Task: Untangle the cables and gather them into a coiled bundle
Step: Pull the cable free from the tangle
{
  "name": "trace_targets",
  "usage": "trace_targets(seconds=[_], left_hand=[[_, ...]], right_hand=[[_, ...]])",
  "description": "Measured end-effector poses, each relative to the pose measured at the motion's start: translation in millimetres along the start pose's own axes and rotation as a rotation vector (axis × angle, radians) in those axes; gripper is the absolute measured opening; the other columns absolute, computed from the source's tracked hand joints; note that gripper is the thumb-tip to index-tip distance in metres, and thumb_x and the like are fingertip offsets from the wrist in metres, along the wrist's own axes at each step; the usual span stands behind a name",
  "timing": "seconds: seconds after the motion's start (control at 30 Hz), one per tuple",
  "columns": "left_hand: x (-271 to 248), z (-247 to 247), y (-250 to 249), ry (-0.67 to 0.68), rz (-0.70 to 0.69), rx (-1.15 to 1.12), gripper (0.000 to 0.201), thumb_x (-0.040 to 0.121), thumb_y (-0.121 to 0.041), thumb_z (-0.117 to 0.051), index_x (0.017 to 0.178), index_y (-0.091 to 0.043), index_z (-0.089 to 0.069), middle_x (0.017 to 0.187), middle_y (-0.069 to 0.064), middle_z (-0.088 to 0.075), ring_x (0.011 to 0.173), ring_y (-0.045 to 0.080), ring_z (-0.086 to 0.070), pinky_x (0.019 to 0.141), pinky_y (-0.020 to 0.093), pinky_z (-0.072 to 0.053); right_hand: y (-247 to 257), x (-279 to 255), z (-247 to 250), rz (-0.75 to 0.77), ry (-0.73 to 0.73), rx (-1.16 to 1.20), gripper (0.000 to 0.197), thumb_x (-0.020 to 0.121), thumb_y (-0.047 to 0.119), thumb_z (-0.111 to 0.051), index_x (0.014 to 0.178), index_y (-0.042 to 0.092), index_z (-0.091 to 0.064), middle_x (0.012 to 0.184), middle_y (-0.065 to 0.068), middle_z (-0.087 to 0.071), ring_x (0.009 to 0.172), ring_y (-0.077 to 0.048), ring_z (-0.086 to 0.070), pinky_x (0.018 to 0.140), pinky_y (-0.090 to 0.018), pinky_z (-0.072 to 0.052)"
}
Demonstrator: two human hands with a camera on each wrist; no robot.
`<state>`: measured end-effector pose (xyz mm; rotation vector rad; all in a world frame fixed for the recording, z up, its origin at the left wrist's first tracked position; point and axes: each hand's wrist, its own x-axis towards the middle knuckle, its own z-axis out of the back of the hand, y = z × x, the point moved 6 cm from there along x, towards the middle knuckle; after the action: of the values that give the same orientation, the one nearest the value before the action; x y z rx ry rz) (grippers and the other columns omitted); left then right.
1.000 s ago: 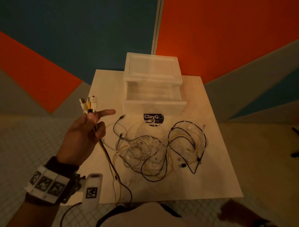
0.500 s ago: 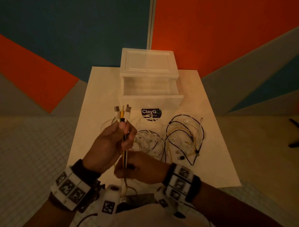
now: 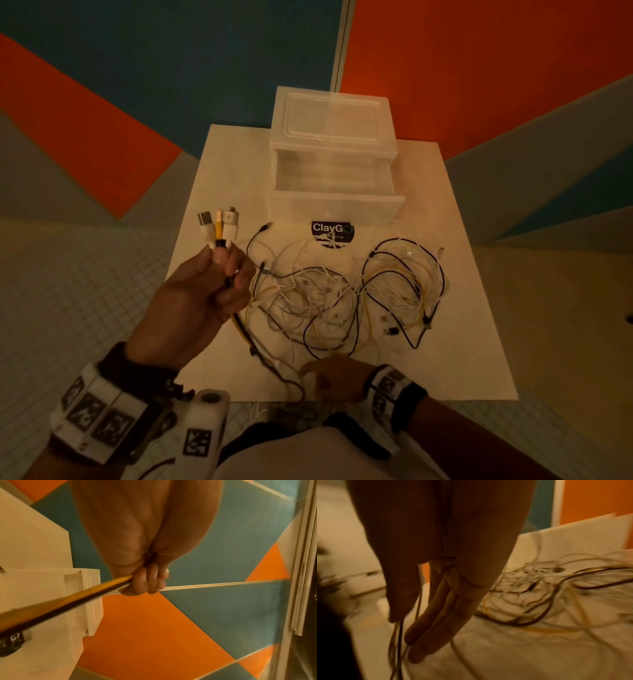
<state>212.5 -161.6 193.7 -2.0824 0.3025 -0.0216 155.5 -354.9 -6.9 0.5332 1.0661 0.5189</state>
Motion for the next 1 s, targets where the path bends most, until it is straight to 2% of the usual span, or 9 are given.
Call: trace_targets(seconds=[0.07, 0.13, 0.23, 0.3, 0.5, 0.7, 0.8, 0.9, 1.0], left_hand=[[-3, 7, 3, 0.001, 0.016, -0.009, 0.027, 0.101, -0.016, -0.032, 0.079, -0.013, -0.048, 0.072, 0.003, -0.044, 0.054, 0.012, -0.02, 0.049, 0.022, -0.027], [-7, 12, 5, 0.007, 0.029, -0.039, 0.022, 0.098, -0.022, -0.044, 0.08, -0.012, -0.048, 0.072, 0.003, -0.044, 0.053, 0.012, -0.021, 0.048, 0.022, -0.029], [-11, 18, 10, -0.024, 0.047, -0.049, 0.03, 0.101, -0.015, -0.028, 0.079, -0.012, -0.048, 0.072, 0.003, -0.044, 0.054, 0.012, -0.02, 0.048, 0.022, -0.029], [-11, 18, 14, -0.032, 0.057, -0.051, 0.036, 0.102, -0.012, -0.024, 0.078, -0.013, -0.05, 0.072, 0.003, -0.044, 0.053, 0.012, -0.021, 0.048, 0.022, -0.028], [-6, 17, 19, -0.045, 0.08, -0.052, 0.026, 0.097, -0.022, -0.04, 0.076, -0.013, -0.053, 0.071, 0.004, -0.044, 0.053, 0.012, -0.019, 0.048, 0.023, -0.027], [-9, 17, 19, -0.036, 0.079, -0.046, 0.035, 0.081, -0.041, -0.073, 0.077, -0.013, -0.053, 0.072, 0.005, -0.045, 0.053, 0.012, -0.021, 0.049, 0.023, -0.029], [-11, 22, 20, -0.066, 0.073, -0.048, 0.027, 0.091, -0.034, -0.062, 0.078, -0.012, -0.052, 0.072, 0.004, -0.045, 0.053, 0.01, -0.024, 0.05, 0.023, -0.027], [-11, 29, 19, -0.09, 0.061, -0.039, 0.026, 0.099, -0.025, -0.042, 0.078, -0.013, -0.052, 0.072, 0.003, -0.045, 0.053, 0.01, -0.023, 0.051, 0.026, -0.024], [-8, 30, 18, -0.074, 0.064, -0.056, 0.024, 0.095, -0.03, -0.053, 0.078, -0.013, -0.052, 0.072, 0.003, -0.046, 0.054, 0.012, -0.021, 0.051, 0.026, -0.023]], right_hand=[[-11, -28, 24, -0.036, -0.147, 0.273, 0.021, 0.088, 0.002, -0.059, 0.107, 0.011, -0.063, 0.084, -0.004, -0.069, 0.072, -0.009, -0.064, 0.069, -0.026, -0.054], [-44, -59, 64, -0.113, -0.553, 0.461, 0.022, 0.085, -0.009, -0.055, 0.083, 0.011, -0.063, 0.071, 0.001, -0.062, 0.059, -0.002, -0.059, 0.055, -0.022, -0.048], [-126, -106, 108, -0.508, -1.118, 0.371, 0.014, 0.091, 0.002, -0.049, 0.086, 0.006, -0.061, 0.082, -0.01, -0.063, 0.079, -0.024, -0.063, 0.061, -0.026, -0.042], [-169, -109, 111, -0.743, -1.126, 0.191, 0.015, 0.096, 0.012, -0.046, 0.099, 0.004, -0.058, 0.099, -0.018, -0.062, 0.092, -0.039, -0.06, 0.071, -0.036, -0.043], [-202, -59, 132, -0.633, -0.999, 0.043, 0.037, 0.098, 0.019, -0.047, 0.133, 0.009, -0.05, 0.128, -0.021, -0.055, 0.113, -0.04, -0.054, 0.092, -0.045, -0.046], [-214, -39, 159, -0.725, -0.916, -0.014, 0.032, 0.098, 0.027, -0.048, 0.124, 0.012, -0.059, 0.121, -0.017, -0.063, 0.111, -0.037, -0.057, 0.089, -0.042, -0.048], [-198, -44, 175, -0.567, -1.072, 0.148, 0.022, 0.096, 0.019, -0.054, 0.109, 0.008, -0.067, 0.103, -0.019, -0.07, 0.097, -0.038, -0.063, 0.079, -0.041, -0.053], [-155, -76, 183, -0.176, -1.289, 0.735, 0.011, 0.089, 0.003, -0.06, 0.096, 0.001, -0.068, 0.074, -0.01, -0.07, 0.073, -0.028, -0.065, 0.057, -0.027, -0.054], [-101, -120, 189, 0.329, -1.194, 1.348, 0.017, 0.079, 0.005, -0.063, 0.095, 0.001, -0.065, 0.085, -0.011, -0.07, 0.086, -0.025, -0.068, 0.082, -0.032, -0.058]])
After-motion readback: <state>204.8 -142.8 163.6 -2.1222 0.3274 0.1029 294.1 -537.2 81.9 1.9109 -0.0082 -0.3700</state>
